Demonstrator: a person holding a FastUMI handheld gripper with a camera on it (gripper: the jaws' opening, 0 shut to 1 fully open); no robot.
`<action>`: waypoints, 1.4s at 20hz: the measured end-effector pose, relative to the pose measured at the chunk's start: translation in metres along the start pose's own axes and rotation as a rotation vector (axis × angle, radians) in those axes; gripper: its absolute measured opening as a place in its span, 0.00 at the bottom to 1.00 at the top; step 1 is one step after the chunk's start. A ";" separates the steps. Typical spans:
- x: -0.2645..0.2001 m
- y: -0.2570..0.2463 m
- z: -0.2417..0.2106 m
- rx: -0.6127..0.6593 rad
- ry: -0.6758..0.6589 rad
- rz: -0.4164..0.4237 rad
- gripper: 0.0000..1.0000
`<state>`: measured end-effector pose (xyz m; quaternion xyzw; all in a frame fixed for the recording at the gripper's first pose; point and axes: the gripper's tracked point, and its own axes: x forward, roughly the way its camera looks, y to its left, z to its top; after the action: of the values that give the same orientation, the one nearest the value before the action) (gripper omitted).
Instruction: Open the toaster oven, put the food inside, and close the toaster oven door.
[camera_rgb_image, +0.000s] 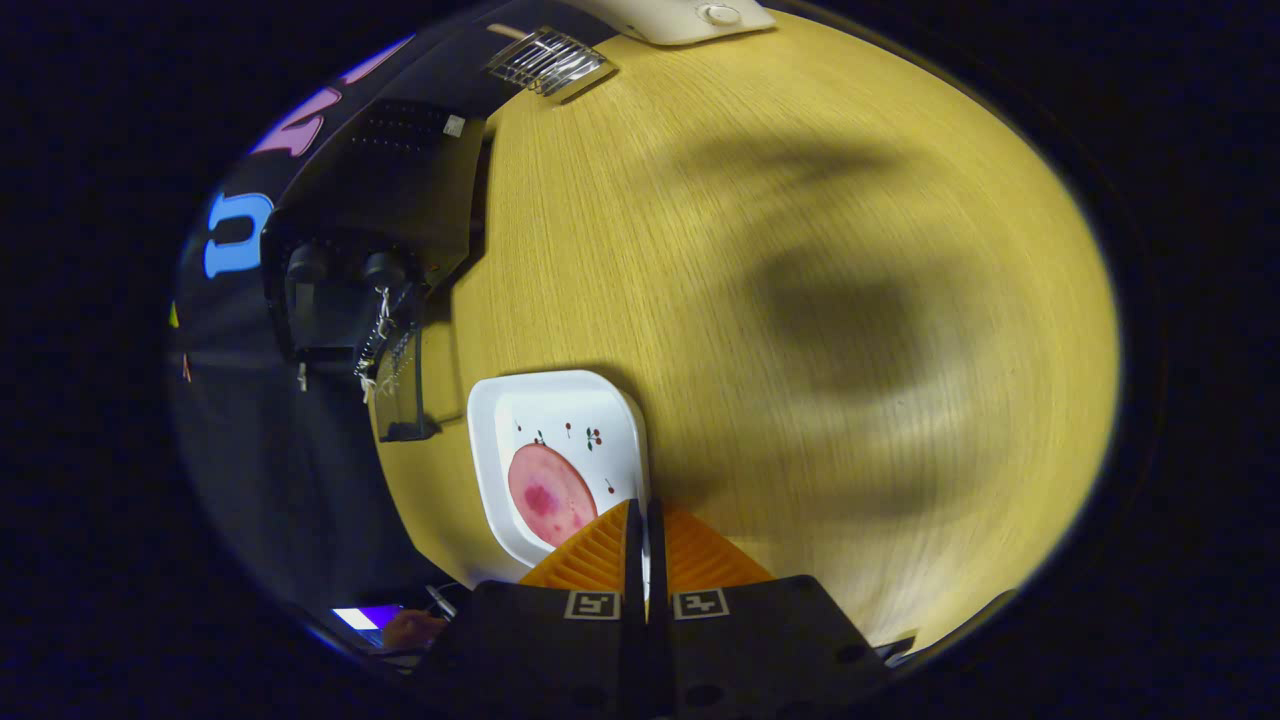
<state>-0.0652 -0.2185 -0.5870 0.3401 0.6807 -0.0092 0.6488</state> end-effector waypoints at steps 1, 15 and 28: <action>-0.002 0.003 -0.003 0.030 -0.015 0.028 0.05; -0.020 0.164 -0.072 0.305 -0.242 0.348 0.05; 0.093 0.286 0.043 0.660 -0.451 0.297 0.05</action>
<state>0.1154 0.0234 -0.5543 0.6136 0.4256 -0.2073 0.6320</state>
